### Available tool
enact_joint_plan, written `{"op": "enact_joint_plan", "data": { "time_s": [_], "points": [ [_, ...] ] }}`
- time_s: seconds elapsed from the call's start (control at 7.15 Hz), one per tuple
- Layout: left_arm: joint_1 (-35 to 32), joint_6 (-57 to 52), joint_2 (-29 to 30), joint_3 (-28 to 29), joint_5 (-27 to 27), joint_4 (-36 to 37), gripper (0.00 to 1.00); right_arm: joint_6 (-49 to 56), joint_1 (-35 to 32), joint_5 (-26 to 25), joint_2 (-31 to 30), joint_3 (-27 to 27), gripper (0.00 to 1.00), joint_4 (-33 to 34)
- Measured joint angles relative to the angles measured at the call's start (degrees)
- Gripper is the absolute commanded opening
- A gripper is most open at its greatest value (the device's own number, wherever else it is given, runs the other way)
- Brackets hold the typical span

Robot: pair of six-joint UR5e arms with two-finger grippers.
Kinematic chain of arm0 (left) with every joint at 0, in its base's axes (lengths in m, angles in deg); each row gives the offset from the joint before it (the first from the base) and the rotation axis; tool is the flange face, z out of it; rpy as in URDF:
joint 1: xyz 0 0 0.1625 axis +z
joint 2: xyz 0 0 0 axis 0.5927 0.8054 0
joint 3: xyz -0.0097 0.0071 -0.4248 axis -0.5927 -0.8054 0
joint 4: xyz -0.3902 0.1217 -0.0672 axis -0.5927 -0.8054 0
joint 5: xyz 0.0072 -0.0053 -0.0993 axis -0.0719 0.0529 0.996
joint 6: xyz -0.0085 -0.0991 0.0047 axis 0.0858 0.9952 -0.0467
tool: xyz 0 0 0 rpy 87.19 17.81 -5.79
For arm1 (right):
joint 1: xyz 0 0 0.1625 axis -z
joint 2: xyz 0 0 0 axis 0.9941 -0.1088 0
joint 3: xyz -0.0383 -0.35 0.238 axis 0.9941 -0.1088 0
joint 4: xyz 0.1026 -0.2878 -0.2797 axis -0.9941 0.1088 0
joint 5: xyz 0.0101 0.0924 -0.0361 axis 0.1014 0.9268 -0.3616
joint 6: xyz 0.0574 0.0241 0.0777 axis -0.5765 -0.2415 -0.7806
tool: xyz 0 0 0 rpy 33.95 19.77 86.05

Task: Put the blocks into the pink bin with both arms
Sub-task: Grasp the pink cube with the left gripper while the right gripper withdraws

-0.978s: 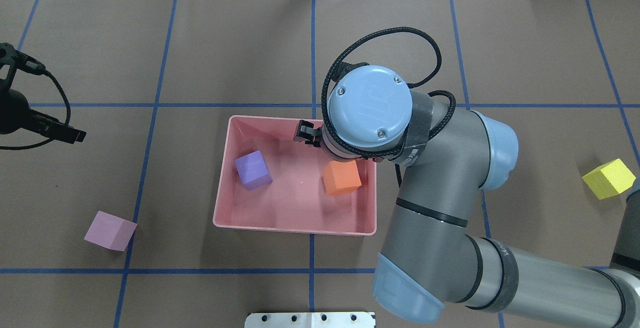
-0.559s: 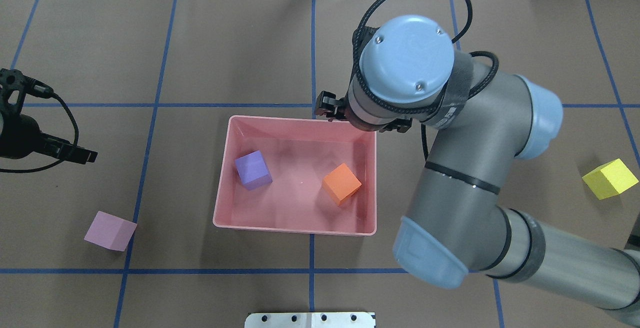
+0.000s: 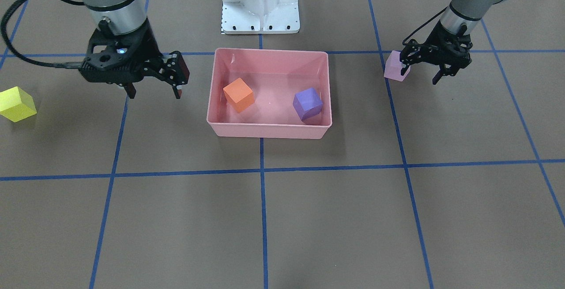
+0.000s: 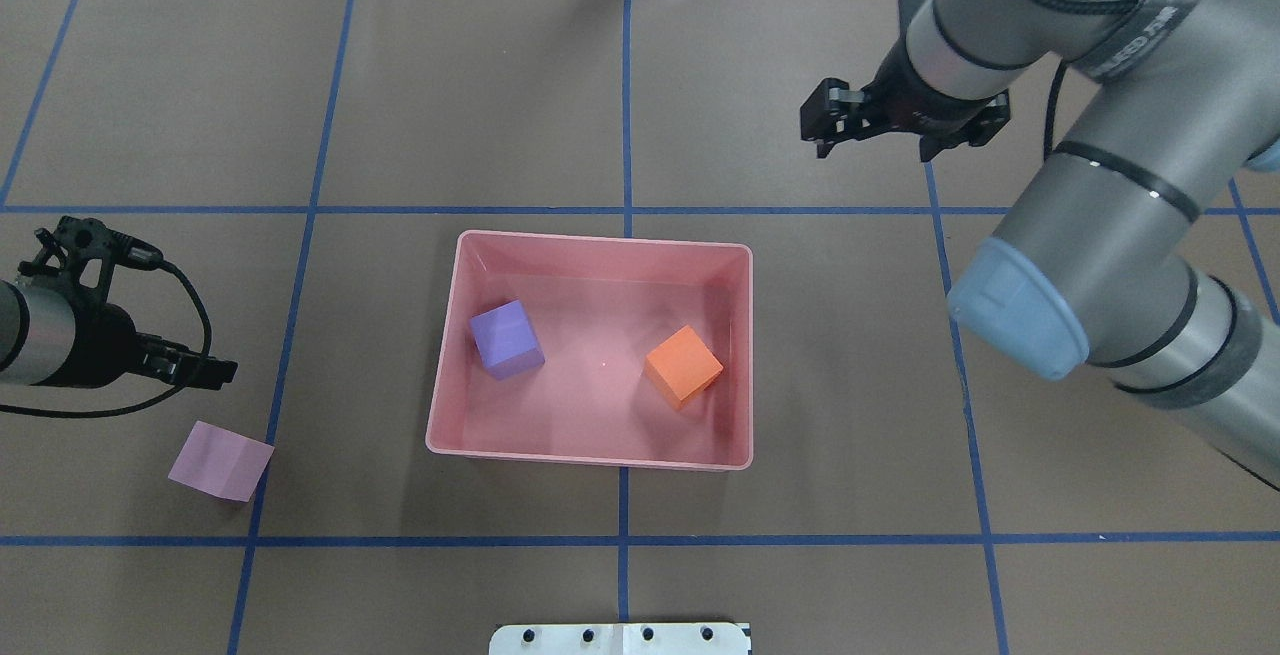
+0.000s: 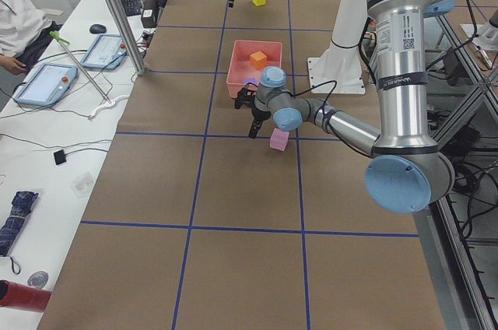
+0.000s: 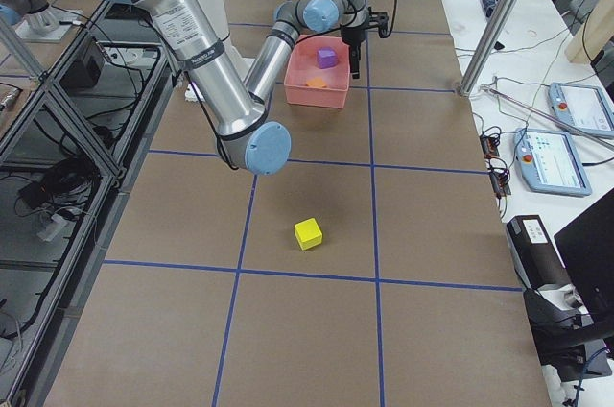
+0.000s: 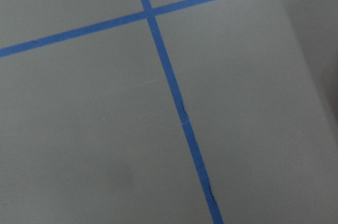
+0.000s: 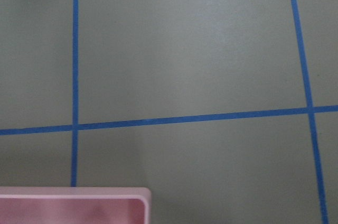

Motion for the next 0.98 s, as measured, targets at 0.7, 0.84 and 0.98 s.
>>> {"op": "enact_joint_plan", "data": {
  "time_s": [0.7, 0.84, 0.98],
  "points": [
    [11.06, 8.29, -3.46, -1.4, -8.42, -3.16, 1.0, 14.21, -9.56, 7.27, -7.44, 0.08, 1.0, -2.08],
    [12.27, 8.75, -3.83, -1.32, -9.43, -3.02, 1.0, 14.38, -9.69, 7.3, -7.73, 0.09, 1.0, -2.12],
    [13.46, 9.3, -4.03, -0.98, -10.19, -2.92, 1.0, 14.46, -9.72, 7.25, -8.1, 0.08, 1.0, -2.16]
  ]
}}
